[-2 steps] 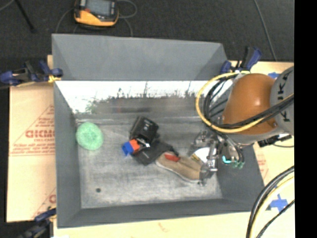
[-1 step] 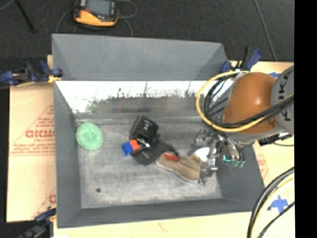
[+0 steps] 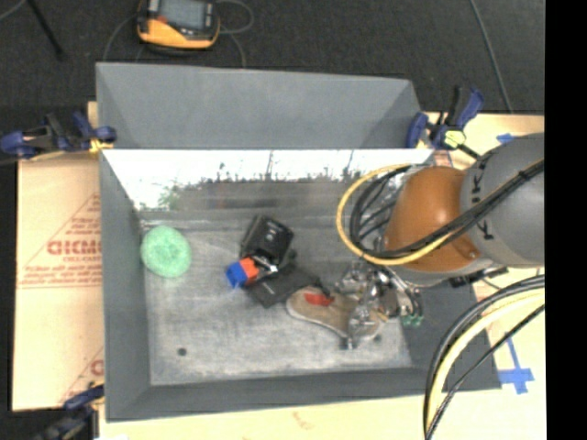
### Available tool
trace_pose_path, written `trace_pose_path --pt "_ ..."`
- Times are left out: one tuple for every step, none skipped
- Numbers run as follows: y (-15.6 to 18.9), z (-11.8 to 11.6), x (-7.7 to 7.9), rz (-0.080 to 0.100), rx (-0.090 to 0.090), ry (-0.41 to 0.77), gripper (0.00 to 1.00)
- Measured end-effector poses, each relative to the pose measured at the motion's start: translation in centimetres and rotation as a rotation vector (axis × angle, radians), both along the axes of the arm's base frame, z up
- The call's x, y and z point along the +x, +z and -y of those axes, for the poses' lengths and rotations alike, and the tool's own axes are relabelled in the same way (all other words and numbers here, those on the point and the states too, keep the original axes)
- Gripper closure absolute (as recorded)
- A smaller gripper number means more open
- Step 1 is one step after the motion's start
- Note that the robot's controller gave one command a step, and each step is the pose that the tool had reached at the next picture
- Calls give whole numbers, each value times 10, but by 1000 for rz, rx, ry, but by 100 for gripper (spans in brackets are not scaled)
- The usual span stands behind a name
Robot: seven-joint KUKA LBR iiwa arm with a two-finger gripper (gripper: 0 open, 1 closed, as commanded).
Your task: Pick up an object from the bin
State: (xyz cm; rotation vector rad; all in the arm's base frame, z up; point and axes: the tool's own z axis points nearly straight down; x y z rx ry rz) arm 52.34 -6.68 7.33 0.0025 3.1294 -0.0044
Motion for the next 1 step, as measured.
trace_pose_path --pt "0 0 0 0 0 0 100"
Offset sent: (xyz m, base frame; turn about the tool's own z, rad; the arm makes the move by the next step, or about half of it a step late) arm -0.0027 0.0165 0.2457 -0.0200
